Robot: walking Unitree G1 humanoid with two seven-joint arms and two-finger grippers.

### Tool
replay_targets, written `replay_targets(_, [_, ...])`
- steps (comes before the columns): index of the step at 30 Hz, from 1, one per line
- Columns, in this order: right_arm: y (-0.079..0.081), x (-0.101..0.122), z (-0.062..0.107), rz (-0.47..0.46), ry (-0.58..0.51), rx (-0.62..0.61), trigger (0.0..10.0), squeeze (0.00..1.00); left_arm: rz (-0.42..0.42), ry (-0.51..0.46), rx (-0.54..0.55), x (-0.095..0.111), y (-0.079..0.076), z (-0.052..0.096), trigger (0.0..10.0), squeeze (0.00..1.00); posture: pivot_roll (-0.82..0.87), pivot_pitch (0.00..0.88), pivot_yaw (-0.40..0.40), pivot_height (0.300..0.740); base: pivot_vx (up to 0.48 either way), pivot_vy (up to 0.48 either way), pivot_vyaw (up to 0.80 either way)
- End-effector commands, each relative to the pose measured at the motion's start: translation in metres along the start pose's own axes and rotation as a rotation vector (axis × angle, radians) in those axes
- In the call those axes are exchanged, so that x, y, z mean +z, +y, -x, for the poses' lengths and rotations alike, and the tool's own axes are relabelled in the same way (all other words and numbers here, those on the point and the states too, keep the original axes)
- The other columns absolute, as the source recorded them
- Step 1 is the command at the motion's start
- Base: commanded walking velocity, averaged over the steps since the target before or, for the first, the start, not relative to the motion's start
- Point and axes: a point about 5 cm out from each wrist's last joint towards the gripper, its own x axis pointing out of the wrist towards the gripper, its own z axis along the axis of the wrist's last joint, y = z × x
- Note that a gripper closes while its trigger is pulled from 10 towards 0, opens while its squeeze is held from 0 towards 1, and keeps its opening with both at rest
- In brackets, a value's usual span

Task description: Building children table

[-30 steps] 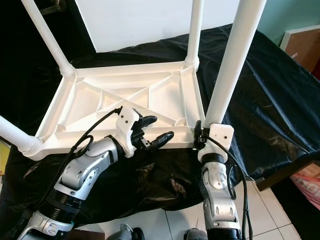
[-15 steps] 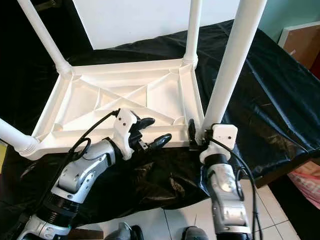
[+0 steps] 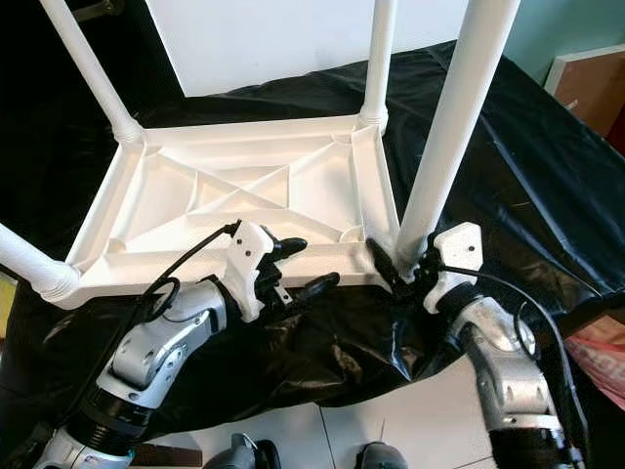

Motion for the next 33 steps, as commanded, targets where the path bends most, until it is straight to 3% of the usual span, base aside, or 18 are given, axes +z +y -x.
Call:
replay_targets(1, [-0.002, 0.0, -0.002, -0.01, 0.032, 0.092, 10.0, 0.0, -0.003, 0.018, -0.081, -0.001, -0.005, 0.002, 10.0, 0.0, -0.11, 0.124, 0.078, 0.74, 0.0, 0.0, 0.0])
replay_targets(12, [-0.024, 0.005, 0.004, 0.017, 0.138, 0.286, 10.0, 0.0, -0.002, 0.035, -0.089, -0.001, -0.007, 0.005, 10.0, 0.0, -0.09, 0.123, 0.096, 0.74, 0.0, 0.0, 0.0])
replay_targets(21, [-0.034, 0.001, 0.006, 0.056, 0.197, 0.327, 10.0, 0.0, -0.005, 0.049, -0.102, -0.001, -0.006, 0.006, 10.0, 0.0, -0.09, 0.118, 0.11, 0.74, 0.0, 0.0, 0.0])
replay_targets(24, [-0.03, -0.002, 0.003, 0.058, 0.202, 0.349, 10.0, 0.0, -0.006, 0.055, -0.108, -0.002, -0.006, 0.006, 10.0, 0.0, -0.09, 0.118, 0.113, 0.74, 0.0, 0.0, 0.0])
replay_targets(25, [-0.028, -0.004, 0.001, 0.053, 0.205, 0.362, 6.5, 0.0, -0.006, 0.057, -0.109, -0.002, -0.007, 0.006, 10.0, 0.0, -0.09, 0.118, 0.115, 0.74, 0.0, 0.0, 0.0])
replay_targets(27, [-0.028, -0.004, 0.001, 0.053, 0.205, 0.362, 6.5, 0.0, -0.006, 0.057, -0.109, -0.002, -0.007, 0.006, 10.0, 0.0, -0.09, 0.118, 0.115, 0.74, 0.0, 0.0, 0.0])
replay_targets(28, [-0.025, -0.006, 0.0, 0.052, 0.206, 0.37, 1.4, 0.0, -0.005, 0.058, -0.11, -0.001, -0.007, 0.006, 10.0, 0.0, -0.08, 0.119, 0.115, 0.74, 0.0, 0.0, 0.0])
replay_targets(29, [-0.024, -0.009, -0.001, 0.055, 0.212, 0.373, 0.0, 0.0, -0.004, 0.058, -0.111, -0.001, -0.007, 0.006, 10.0, 0.0, -0.08, 0.122, 0.116, 0.74, 0.0, 0.0, 0.0])
replay_targets(33, [-0.023, -0.01, -0.002, 0.063, 0.214, 0.371, 0.0, 0.0, -0.003, 0.06, -0.112, -0.001, -0.006, 0.006, 10.0, 0.0, -0.08, 0.123, 0.116, 0.74, 0.0, 0.0, 0.0])
